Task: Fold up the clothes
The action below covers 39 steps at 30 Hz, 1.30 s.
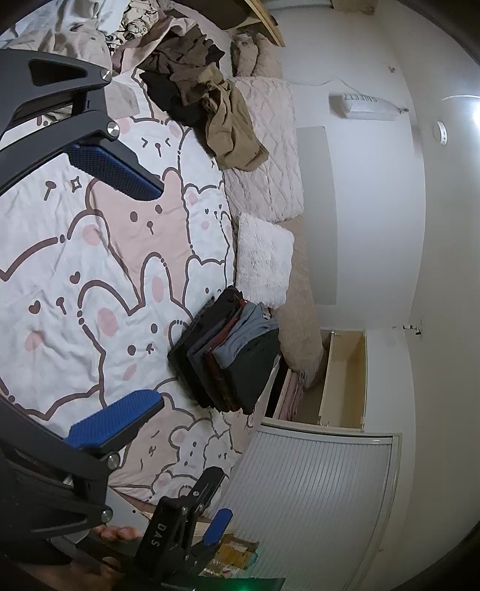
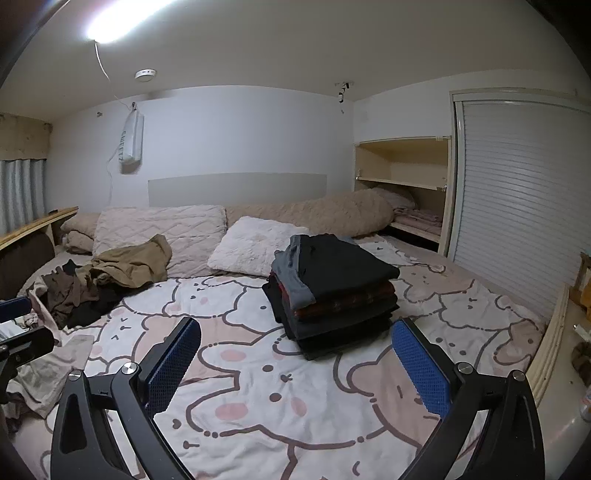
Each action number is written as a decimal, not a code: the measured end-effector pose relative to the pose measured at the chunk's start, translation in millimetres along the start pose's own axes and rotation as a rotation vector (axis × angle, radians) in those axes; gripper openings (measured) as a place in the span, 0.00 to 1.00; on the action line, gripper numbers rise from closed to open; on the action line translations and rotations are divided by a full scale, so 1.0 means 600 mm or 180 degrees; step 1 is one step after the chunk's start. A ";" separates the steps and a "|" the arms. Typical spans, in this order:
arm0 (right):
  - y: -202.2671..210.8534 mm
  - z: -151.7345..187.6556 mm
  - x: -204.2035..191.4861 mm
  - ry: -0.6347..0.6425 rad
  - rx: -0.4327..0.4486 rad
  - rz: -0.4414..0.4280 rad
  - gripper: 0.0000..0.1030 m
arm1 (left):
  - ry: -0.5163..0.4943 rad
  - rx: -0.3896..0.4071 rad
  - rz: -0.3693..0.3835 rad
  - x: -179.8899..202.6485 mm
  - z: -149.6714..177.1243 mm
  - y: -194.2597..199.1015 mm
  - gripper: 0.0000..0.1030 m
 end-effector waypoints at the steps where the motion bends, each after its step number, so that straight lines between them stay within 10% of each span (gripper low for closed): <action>1: 0.000 0.000 -0.002 0.0007 0.0000 -0.0007 1.00 | 0.0004 -0.0004 -0.0011 -0.002 0.000 -0.001 1.00; 39: -0.008 0.001 -0.022 0.0132 -0.0054 -0.0022 1.00 | -0.0010 -0.0126 -0.0022 0.000 0.012 -0.015 1.00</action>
Point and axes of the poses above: each gripper's, at about its wrist camera, not at the fingertips, and y roughly against the way its jaws point, x to its right, z to its underside, the point moved 9 cm from there along -y, roughly the way its jaws point, and after that the axes turned 9 degrees about z, right-handed, at the moved point
